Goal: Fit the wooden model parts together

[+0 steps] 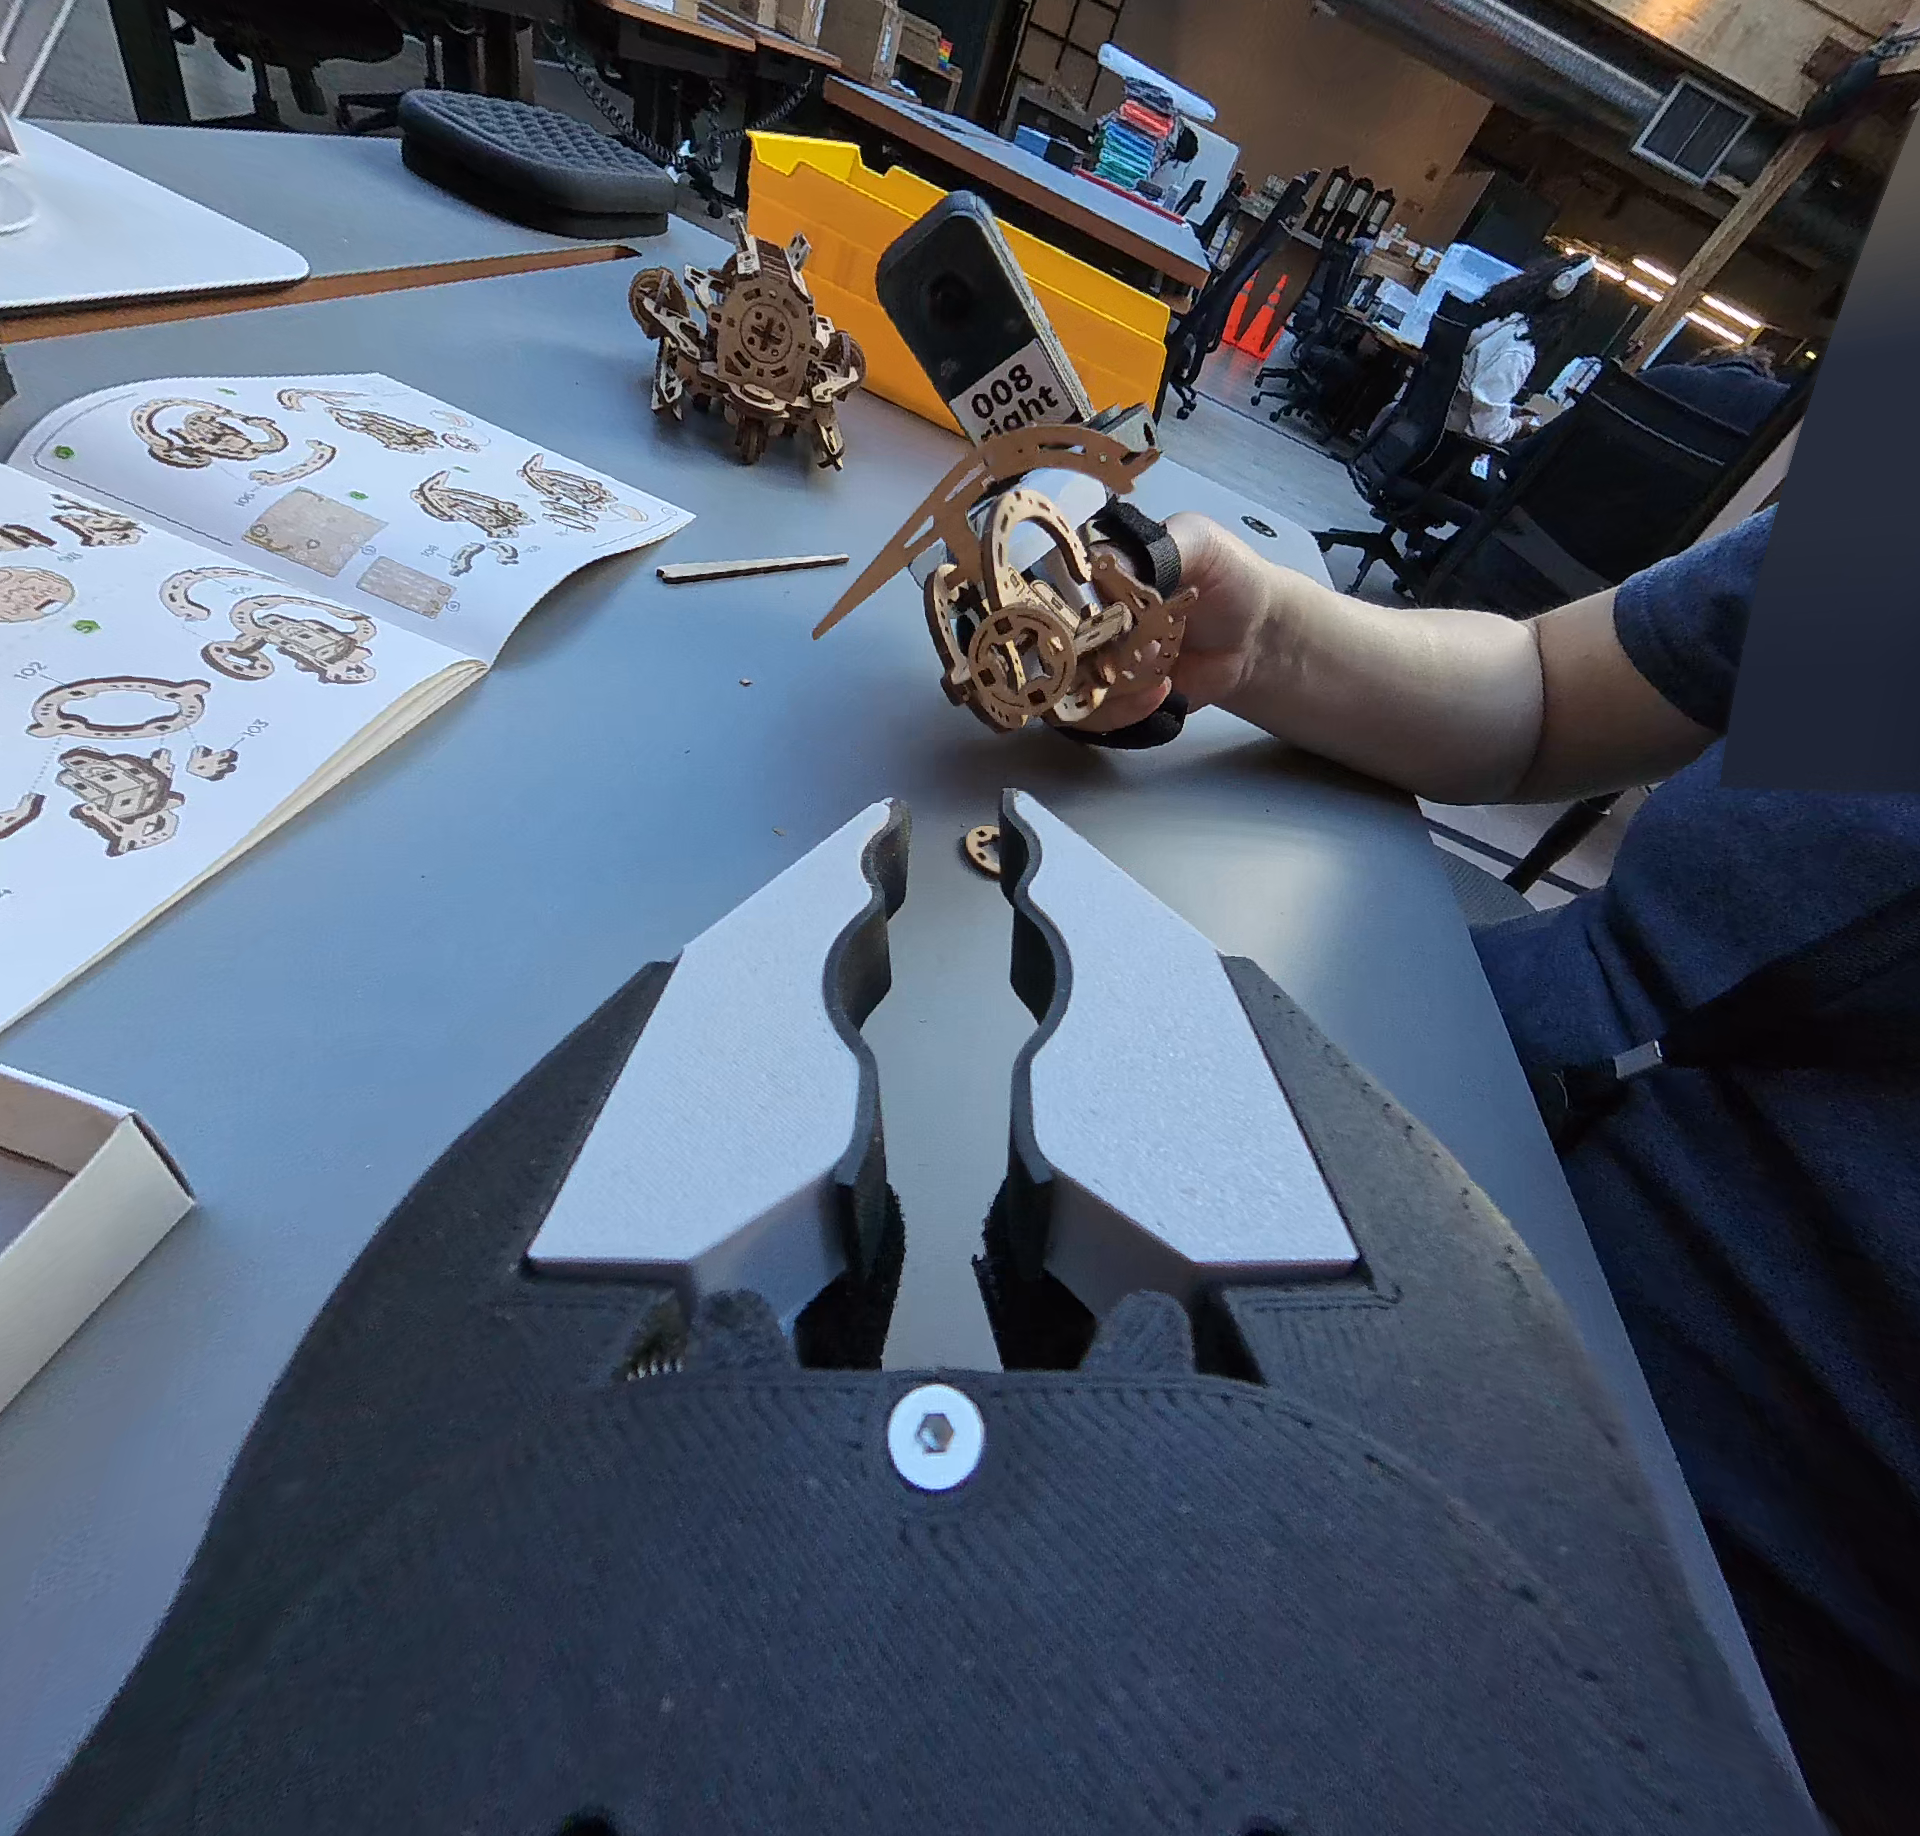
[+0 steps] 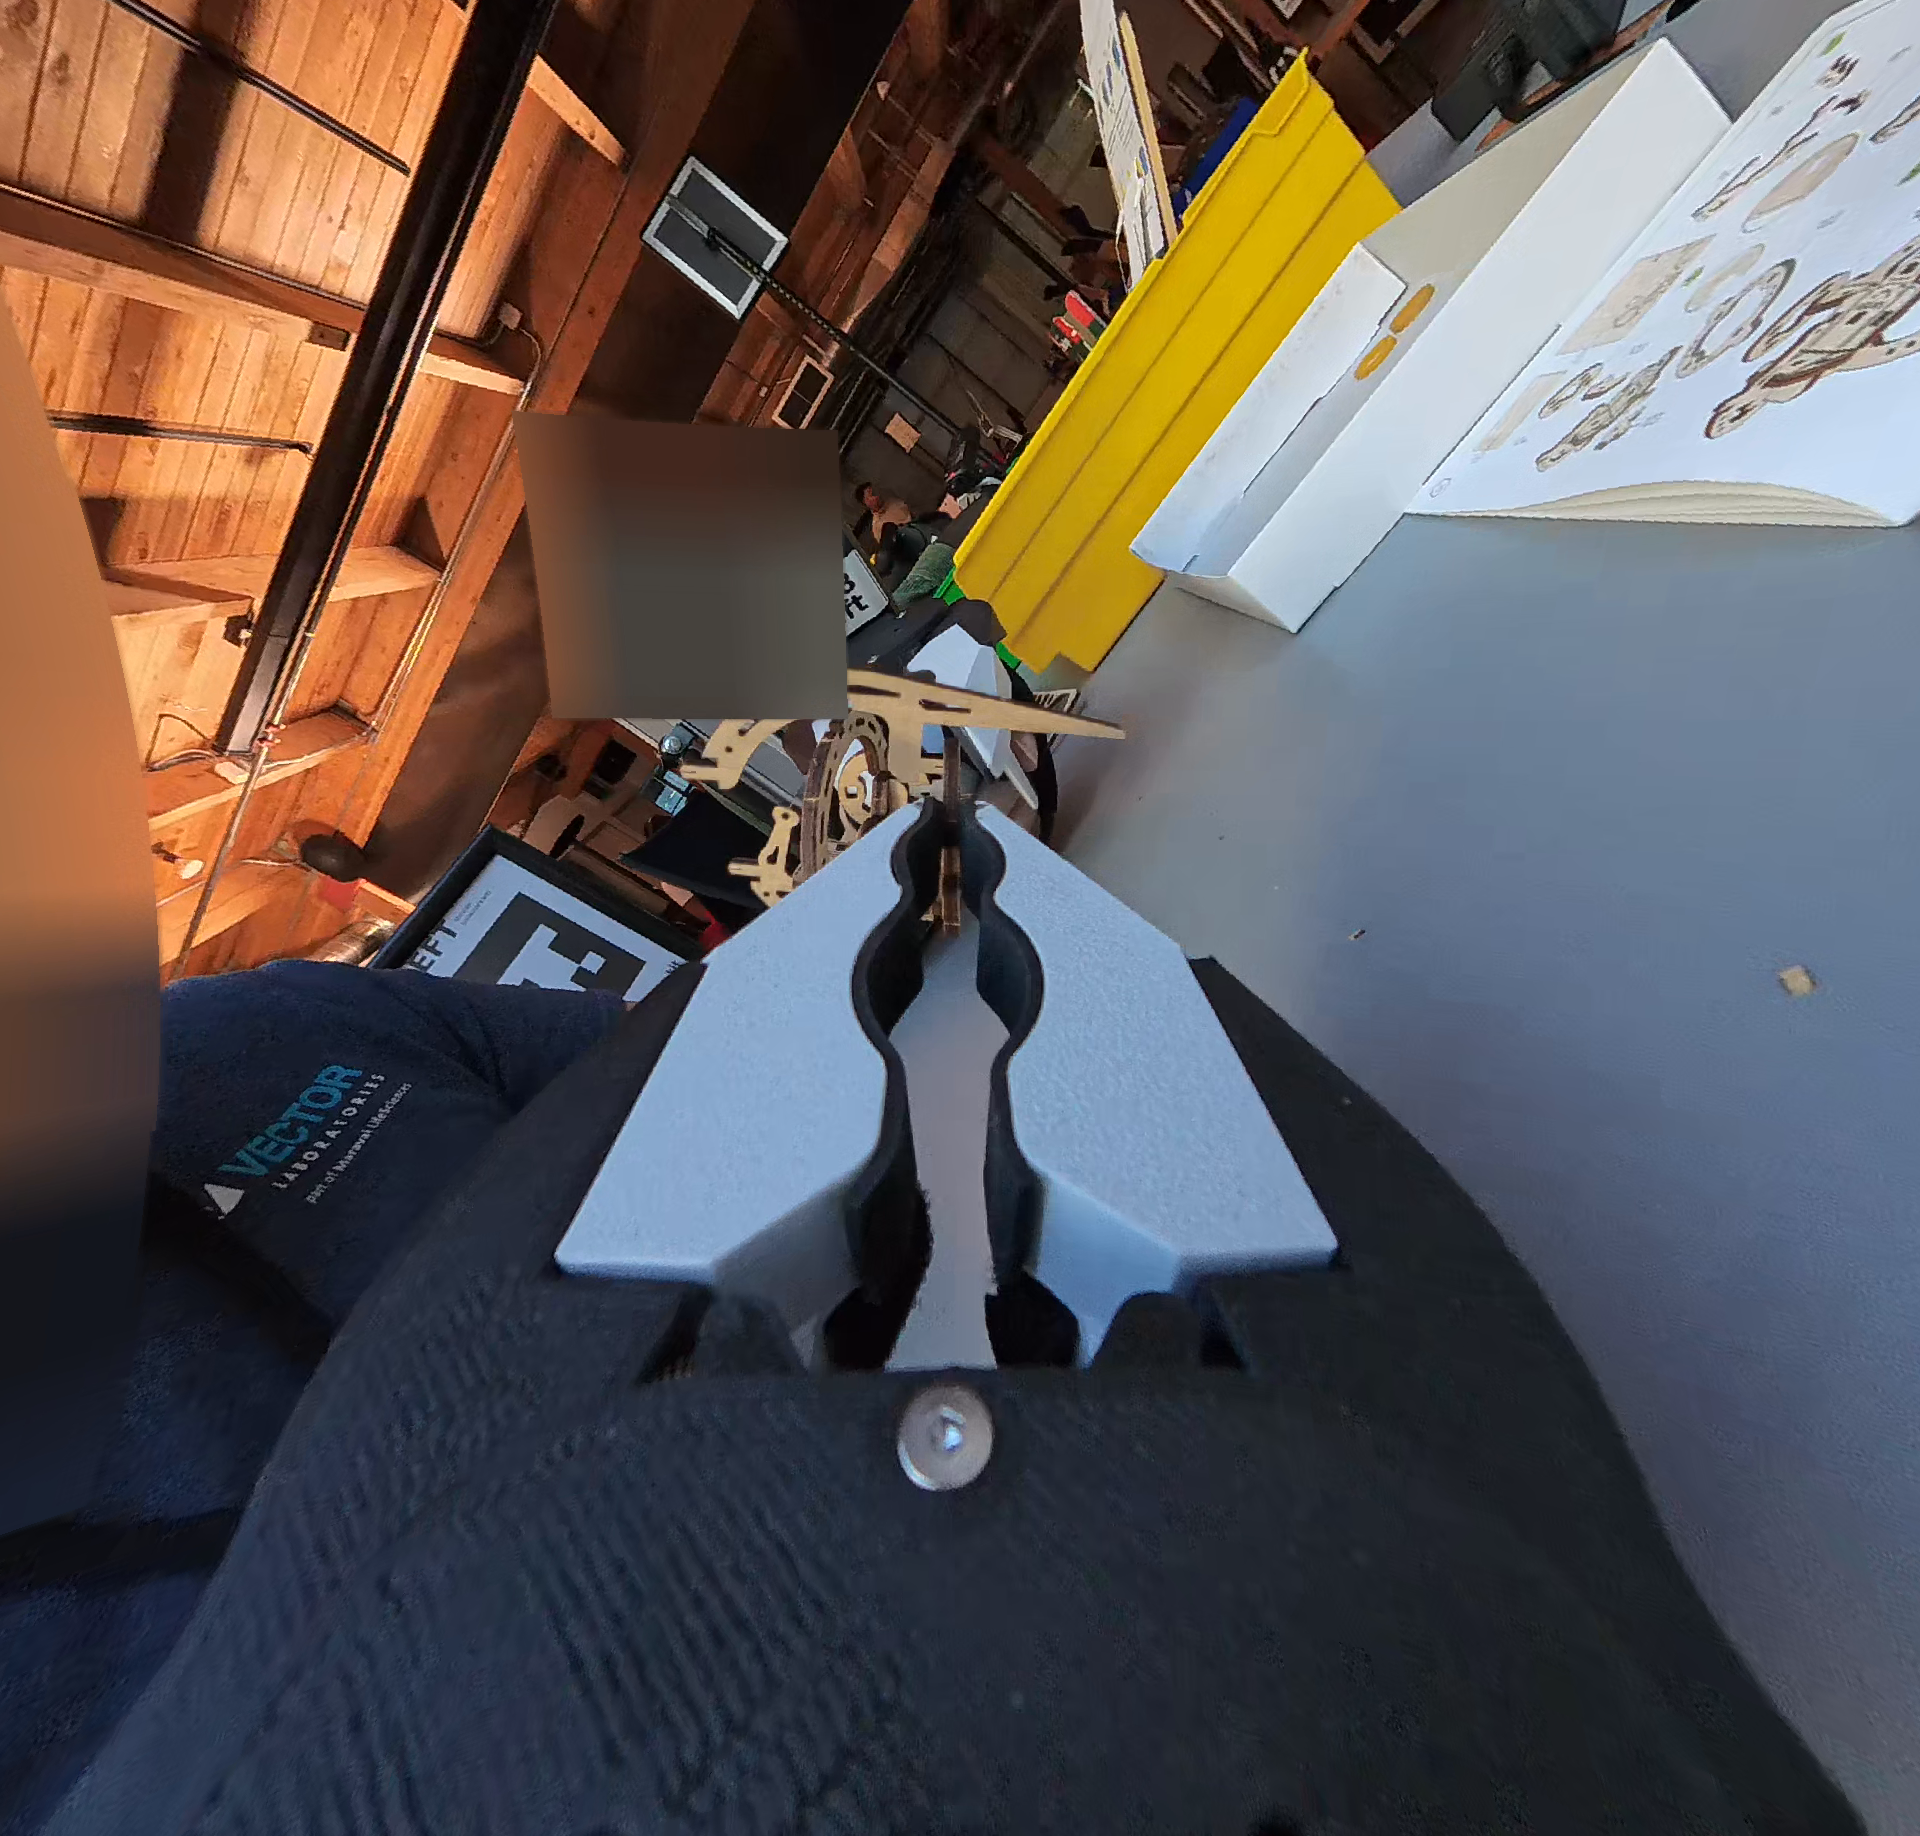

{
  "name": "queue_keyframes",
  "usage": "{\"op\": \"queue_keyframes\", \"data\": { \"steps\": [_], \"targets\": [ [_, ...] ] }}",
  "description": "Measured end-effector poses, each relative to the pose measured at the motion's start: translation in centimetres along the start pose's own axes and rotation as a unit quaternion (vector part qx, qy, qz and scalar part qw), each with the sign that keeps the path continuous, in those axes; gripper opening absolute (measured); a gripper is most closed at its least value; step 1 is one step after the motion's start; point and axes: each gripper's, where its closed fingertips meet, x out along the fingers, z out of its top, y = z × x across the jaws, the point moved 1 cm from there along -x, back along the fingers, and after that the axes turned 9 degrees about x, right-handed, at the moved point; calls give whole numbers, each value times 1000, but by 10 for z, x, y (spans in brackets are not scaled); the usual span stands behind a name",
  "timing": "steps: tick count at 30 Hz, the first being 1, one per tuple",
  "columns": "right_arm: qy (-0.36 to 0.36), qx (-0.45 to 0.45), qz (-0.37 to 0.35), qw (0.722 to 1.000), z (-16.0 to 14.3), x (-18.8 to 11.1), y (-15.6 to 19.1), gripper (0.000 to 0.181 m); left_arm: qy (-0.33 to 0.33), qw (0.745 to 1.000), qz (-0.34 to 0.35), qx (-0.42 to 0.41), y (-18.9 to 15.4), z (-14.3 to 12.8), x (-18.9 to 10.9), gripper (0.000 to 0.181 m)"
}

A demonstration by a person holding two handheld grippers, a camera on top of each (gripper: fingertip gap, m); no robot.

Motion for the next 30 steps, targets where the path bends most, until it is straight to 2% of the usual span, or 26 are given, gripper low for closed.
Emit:
{"op": "queue_keyframes", "data": {
  "steps": [8,17,21,25,30],
  "targets": [
    [46,-45,-39,997,-15,7,-11,1,4,1000,-9,-3,-3,-3,3,17],
    [65,16,19,998,-22,11,1,1,-20,999,-47,17,-19,6,3,21],
    [68,13,17,997,-23,12,0,1,-30,998,-55,12,-21,8,4,21],
    [72,-61,-22,995,-23,13,-3,1,-31,998,-53,12,-20,9,4,21],
    [87,-183,-82,976,-27,16,-4,1,-12,998,-30,48,-19,5,6,19]
  ]
}}
